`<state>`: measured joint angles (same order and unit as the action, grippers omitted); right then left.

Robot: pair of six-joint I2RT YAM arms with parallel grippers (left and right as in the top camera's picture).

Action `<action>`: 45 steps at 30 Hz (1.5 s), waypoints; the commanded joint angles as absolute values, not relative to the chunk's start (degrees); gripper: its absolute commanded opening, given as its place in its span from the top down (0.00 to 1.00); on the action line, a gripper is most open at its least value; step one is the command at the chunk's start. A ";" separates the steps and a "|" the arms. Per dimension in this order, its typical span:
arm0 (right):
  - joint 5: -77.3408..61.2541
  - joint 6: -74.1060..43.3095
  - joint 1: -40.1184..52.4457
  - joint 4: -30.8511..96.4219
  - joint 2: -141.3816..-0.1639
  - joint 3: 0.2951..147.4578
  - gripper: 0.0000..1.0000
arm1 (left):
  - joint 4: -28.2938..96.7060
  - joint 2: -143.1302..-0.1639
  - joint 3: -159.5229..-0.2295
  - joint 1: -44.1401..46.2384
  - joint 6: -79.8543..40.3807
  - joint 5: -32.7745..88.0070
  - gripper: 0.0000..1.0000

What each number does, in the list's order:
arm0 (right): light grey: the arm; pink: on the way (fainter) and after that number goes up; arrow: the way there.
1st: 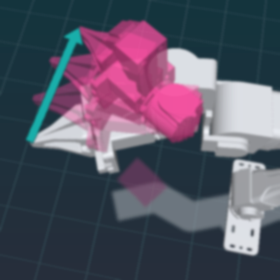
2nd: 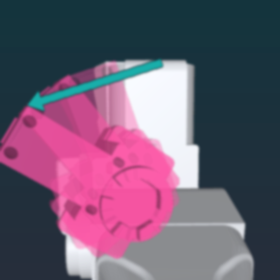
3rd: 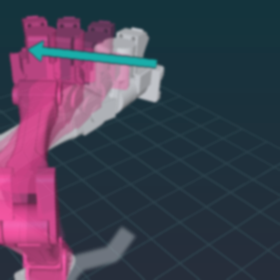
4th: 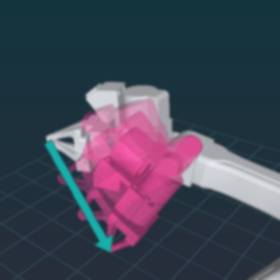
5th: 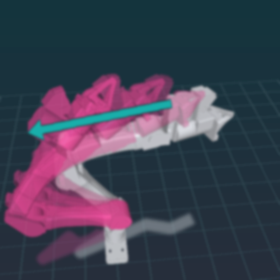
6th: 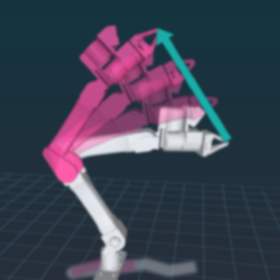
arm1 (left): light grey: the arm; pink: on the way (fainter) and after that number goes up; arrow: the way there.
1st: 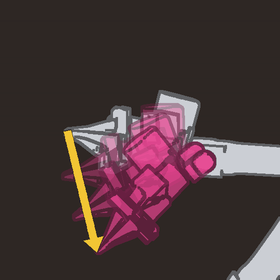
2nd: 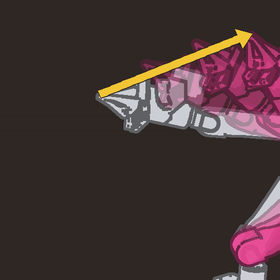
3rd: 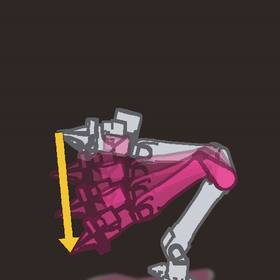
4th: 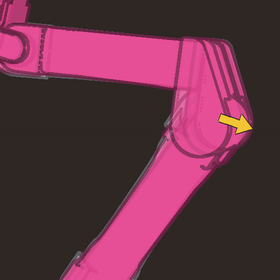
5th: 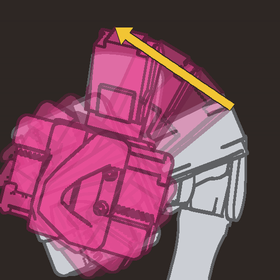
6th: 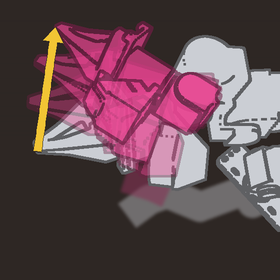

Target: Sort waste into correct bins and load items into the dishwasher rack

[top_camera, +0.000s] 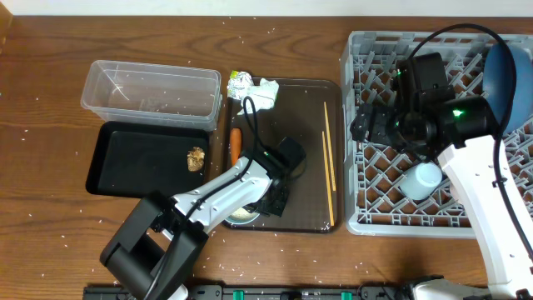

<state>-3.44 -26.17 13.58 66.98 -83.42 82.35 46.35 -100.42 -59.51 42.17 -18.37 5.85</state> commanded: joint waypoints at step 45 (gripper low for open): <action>-3.25 -26.50 13.04 69.67 -82.81 82.67 0.02 | 53.08 -64.77 -63.22 17.89 -13.78 15.81 0.94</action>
